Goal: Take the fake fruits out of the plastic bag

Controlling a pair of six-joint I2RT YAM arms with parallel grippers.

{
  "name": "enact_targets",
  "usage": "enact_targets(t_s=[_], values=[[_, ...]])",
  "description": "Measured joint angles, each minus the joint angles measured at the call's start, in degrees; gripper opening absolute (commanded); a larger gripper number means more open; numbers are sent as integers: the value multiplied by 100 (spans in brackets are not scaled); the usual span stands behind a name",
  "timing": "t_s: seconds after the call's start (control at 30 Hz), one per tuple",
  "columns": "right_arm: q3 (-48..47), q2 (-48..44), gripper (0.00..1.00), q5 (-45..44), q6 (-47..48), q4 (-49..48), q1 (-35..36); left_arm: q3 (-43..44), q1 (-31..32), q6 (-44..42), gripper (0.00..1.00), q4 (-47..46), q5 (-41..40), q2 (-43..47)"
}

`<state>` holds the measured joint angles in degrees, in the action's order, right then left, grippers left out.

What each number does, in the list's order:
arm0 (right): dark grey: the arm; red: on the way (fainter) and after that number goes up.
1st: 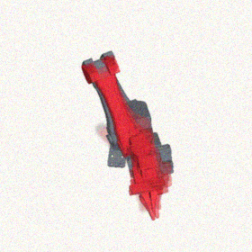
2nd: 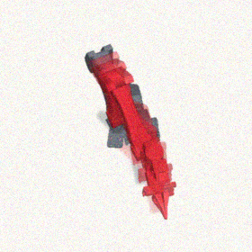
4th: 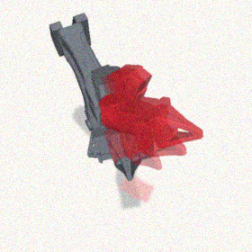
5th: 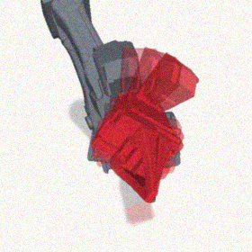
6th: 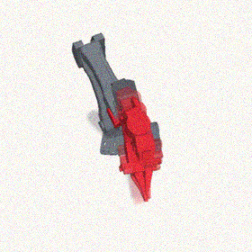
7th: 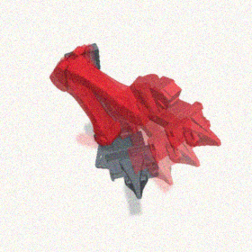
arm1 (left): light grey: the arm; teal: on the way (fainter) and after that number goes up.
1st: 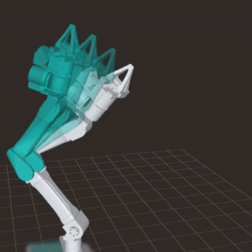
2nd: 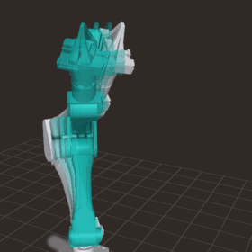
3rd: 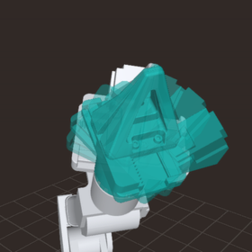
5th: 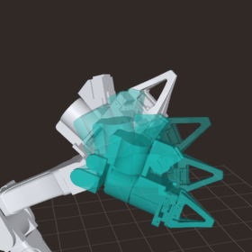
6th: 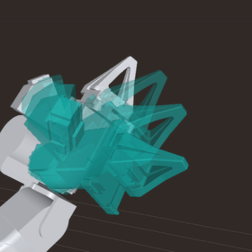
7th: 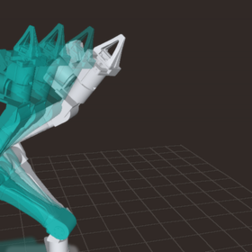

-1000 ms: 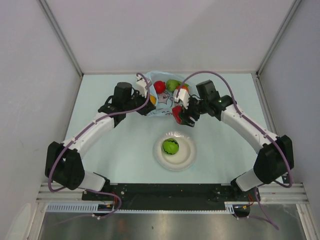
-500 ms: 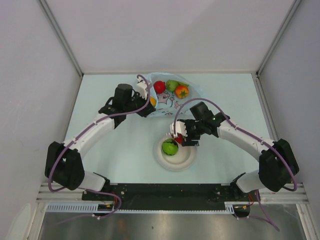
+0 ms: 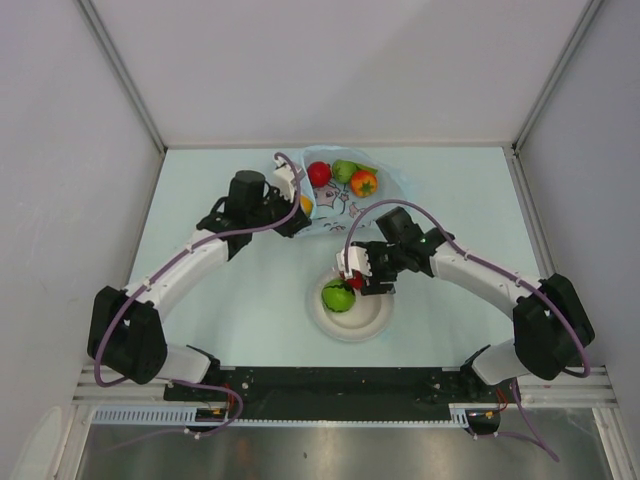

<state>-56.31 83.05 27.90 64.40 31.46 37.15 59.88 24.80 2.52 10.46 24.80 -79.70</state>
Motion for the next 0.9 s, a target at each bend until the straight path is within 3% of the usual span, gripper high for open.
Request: enact_targets(t_s=[0.6, 0.73, 0.83, 0.9], values=[[236, 142, 49, -229, -195, -308, 260, -24, 212, 0, 0, 7, 4, 0], [236, 210, 58, -282, -295, -481, 332, -31, 225, -2, 0, 20, 2, 2], [236, 254, 83, -306, -378, -586, 363, -55, 236, -13, 0, 44, -4, 35], [236, 262, 95, -328, -452, -645, 376, -85, 236, -20, 0, 50, -9, 74]])
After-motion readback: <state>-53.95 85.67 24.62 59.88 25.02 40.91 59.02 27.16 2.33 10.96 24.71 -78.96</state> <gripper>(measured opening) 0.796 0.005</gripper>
